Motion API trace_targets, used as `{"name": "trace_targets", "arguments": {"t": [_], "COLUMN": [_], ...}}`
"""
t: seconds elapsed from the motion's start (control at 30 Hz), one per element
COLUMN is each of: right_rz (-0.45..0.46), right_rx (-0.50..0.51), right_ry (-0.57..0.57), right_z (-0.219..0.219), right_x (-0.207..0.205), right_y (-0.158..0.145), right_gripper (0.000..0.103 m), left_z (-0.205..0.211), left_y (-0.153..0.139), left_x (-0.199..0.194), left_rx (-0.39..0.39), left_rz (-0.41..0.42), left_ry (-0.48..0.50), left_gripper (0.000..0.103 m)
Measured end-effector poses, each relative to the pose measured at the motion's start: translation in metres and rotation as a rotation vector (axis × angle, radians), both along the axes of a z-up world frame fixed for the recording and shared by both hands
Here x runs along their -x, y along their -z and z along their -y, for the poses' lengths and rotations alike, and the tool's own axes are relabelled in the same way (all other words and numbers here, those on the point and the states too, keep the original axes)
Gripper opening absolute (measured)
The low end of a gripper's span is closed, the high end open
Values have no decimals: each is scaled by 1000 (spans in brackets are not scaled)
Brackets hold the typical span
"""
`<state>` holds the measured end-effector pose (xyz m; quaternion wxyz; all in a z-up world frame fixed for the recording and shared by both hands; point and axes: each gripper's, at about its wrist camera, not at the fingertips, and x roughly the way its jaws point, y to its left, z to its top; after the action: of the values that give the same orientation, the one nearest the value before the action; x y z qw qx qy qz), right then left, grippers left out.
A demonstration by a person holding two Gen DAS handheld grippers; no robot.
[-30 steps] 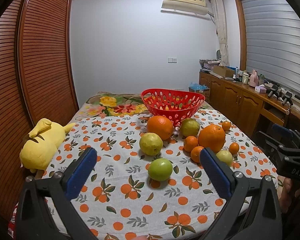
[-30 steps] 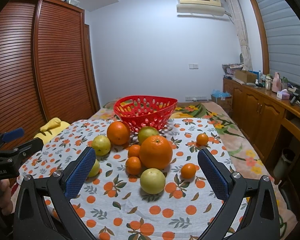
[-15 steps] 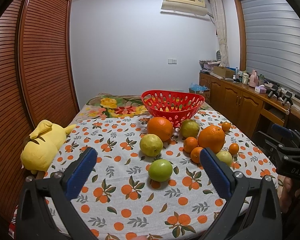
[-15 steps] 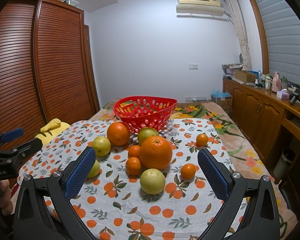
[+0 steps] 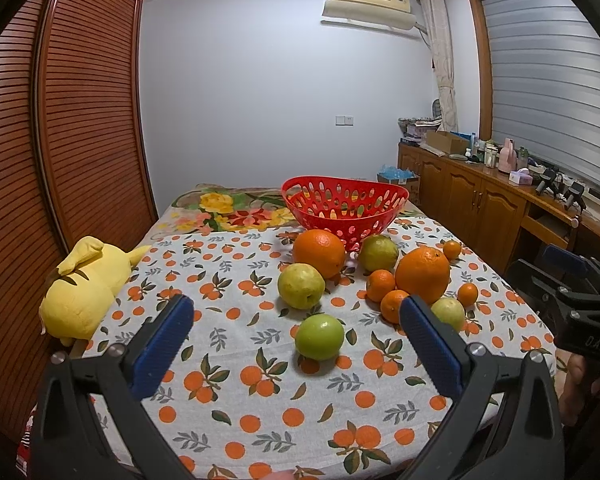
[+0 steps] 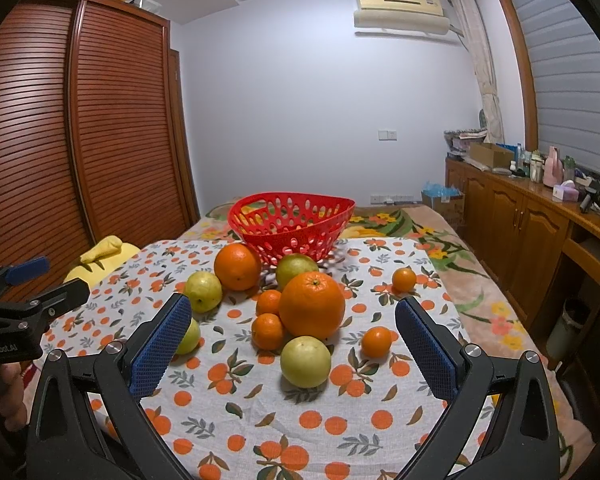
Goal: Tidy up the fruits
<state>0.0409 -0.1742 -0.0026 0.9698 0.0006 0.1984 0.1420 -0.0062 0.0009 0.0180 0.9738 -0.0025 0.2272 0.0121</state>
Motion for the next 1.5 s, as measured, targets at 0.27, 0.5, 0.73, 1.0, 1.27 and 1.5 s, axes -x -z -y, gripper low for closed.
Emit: {"name": "trace_targets", "arguments": {"t": [0.27, 0.5, 0.73, 1.0, 1.27, 1.5], "right_rz": [0, 1, 1, -2, -29, -65], "right_rx": [-1, -1, -1, -2, -2, 3], "right_ry": [0, 0, 0, 0, -8, -4], "right_z": [0, 0, 1, 1, 4, 12], "right_x": [0, 0, 0, 0, -4, -16], "right_y": [0, 0, 0, 0, 8, 18], "right_gripper": [103, 103, 103, 103, 103, 103], "left_z": [0, 0, 1, 1, 1, 4], "left_y": [0, 0, 3, 9, 28, 48], "left_x": [0, 0, 1, -2, -18, -38], "left_rx": [0, -1, -1, 2, 14, 19], "left_rz": [0, 1, -1, -14, -78, -142], "left_ry": [1, 2, -2, 3, 52, 112], "left_gripper": [103, 103, 103, 103, 103, 103]}}
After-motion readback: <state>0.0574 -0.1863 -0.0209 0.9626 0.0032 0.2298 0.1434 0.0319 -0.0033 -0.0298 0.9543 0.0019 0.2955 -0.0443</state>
